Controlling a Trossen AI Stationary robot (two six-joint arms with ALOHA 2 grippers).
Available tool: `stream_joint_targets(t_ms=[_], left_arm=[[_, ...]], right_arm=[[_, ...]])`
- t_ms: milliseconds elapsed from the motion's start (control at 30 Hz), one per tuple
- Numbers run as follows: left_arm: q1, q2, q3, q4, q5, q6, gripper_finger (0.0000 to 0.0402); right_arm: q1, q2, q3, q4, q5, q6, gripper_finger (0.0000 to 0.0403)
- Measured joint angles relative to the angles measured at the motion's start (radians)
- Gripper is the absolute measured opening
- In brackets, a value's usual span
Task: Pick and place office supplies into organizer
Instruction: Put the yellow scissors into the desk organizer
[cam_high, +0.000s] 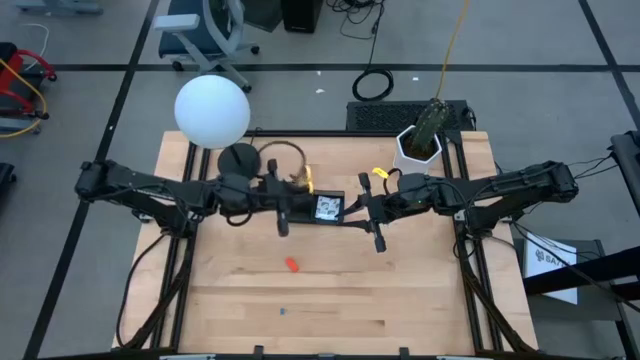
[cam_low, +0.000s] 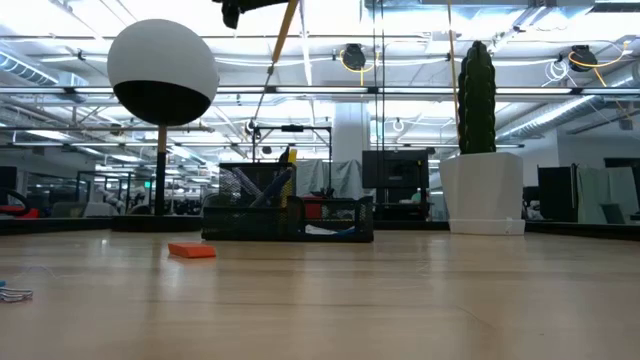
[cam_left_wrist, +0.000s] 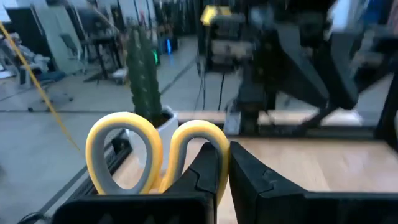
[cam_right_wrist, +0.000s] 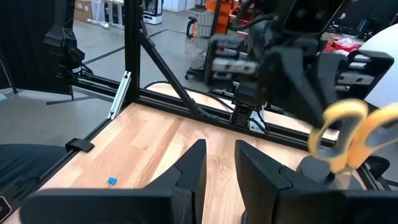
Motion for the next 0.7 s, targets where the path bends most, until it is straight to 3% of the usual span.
stream_joint_targets(t_ms=[200,500,700], left_arm=[[0.066,-0.059,-0.212,0.367,0.118,-0.055,0.0018],[0.140,-0.106,-0.511,0.845,0.168,-0.270,0.0018],[0.189,-0.104,-0.536,0.892,0.212,-0.351,0.0018]], right_arm=[[0.000,0.000,0.000,0.000,0.000,0.000,0.0075],[0.000,0.000,0.000,0.000,0.000,-0.004,0.0075],[0.000,0.000,0.000,0.002,0.002,-0.004,0.0075]])
